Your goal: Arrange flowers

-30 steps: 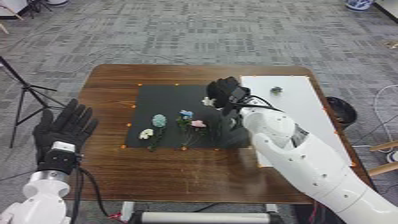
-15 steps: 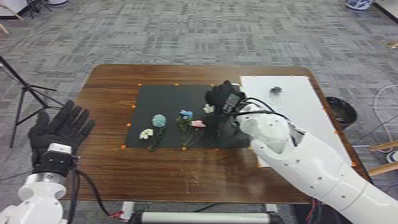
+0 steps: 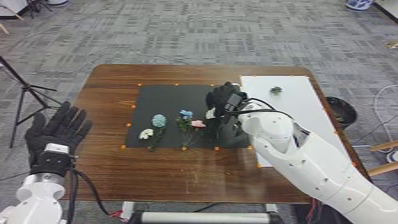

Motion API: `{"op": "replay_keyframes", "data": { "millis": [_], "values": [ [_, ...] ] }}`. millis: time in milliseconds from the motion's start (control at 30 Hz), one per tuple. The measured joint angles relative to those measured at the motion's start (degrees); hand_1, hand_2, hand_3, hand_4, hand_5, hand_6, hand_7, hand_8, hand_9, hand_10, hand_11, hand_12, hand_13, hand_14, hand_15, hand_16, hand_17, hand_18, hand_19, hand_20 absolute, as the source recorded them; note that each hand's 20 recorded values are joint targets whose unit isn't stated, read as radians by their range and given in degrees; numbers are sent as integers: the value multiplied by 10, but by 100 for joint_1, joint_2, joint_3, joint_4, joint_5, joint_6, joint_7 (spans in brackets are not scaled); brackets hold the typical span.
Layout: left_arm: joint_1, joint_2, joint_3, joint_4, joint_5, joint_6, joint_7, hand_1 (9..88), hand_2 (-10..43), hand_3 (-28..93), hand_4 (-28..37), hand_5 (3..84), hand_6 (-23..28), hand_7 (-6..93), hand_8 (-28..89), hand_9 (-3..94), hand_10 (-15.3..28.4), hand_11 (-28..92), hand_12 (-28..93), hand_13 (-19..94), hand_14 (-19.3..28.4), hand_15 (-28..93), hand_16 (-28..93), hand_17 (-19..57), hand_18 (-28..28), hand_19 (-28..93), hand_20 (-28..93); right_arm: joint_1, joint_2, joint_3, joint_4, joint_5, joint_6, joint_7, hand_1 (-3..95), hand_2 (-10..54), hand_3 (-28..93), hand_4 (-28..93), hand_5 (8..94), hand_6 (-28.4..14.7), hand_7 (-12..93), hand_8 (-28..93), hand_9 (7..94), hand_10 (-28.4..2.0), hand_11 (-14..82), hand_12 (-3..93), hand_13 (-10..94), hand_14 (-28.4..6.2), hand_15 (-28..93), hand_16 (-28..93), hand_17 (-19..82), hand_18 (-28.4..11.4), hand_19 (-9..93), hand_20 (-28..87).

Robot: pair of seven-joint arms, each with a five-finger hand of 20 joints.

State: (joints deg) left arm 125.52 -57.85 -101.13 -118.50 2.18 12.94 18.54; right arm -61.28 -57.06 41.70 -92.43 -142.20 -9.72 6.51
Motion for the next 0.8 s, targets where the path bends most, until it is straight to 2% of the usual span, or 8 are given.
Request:
{"op": "replay_keyframes", "data": {
  "millis": [100,233,467,533,600,667,733,800],
  "values": [
    [2,0,1,0,-7,3,3,242,164,692,-283,431,82,135,-98,329,151,194,71,224,149,243,-61,-63,119,273,91,-34,0,49,-70,1,-32,-2,471,-95,840,-283,600,31,295,-176,632,-100,233,211,521,-74,500,362,200,-200,661,340],
    [4,-2,2,0,-6,-1,6,242,164,692,-283,430,81,136,-98,329,151,194,71,225,150,242,-62,-63,120,273,91,-117,4,216,-200,38,-32,23,439,-95,864,-283,585,23,269,-167,610,-105,218,203,496,-101,544,256,194,-203,659,335],
    [31,-2,-2,-4,10,-2,-6,244,163,689,-283,430,81,134,-98,327,150,192,71,223,152,243,-61,-65,122,272,91,-232,112,766,-450,695,-97,434,404,-95,858,-275,536,3,210,-147,558,-117,162,174,459,-116,502,207,203,-208,666,330],
    [36,-2,-4,-4,15,-3,-10,244,163,689,-283,429,81,134,-98,327,150,192,71,223,152,242,-61,-64,122,271,91,-143,246,679,-390,805,189,698,391,-95,865,-276,511,-6,197,-139,502,-129,143,158,363,-144,452,146,182,-208,642,273],
    [36,-2,-4,-4,21,-14,-9,245,164,688,-283,429,80,133,-98,327,150,192,71,223,152,242,-62,-65,122,271,91,41,411,414,-162,761,802,995,377,-95,871,-278,480,-22,185,-134,450,-142,131,149,286,-170,441,106,145,-205,618,229],
    [35,5,-4,-4,35,-15,-6,244,164,689,-283,429,80,134,-98,327,150,192,71,223,152,242,-61,-65,122,272,92,194,507,279,181,596,1387,1260,370,-95,872,-280,455,-28,181,-130,413,-147,123,146,240,-175,419,86,120,-202,593,204],
    [30,25,-3,-4,80,-5,-6,244,164,689,-283,429,80,134,-98,327,150,192,71,223,152,242,-61,-65,122,272,92,206,527,477,414,472,1507,1437,367,-95,874,-280,434,-32,178,-129,391,-154,125,142,217,-176,403,69,111,-198,577,184],
    [25,47,-3,-3,148,-2,-6,244,164,689,-283,429,80,133,-98,327,150,192,71,223,152,242,-61,-65,122,272,92,138,531,931,501,506,1194,1563,366,-95,874,-281,419,-36,172,-129,378,-158,121,138,209,-176,394,58,108,-197,572,174]
  ]
}}
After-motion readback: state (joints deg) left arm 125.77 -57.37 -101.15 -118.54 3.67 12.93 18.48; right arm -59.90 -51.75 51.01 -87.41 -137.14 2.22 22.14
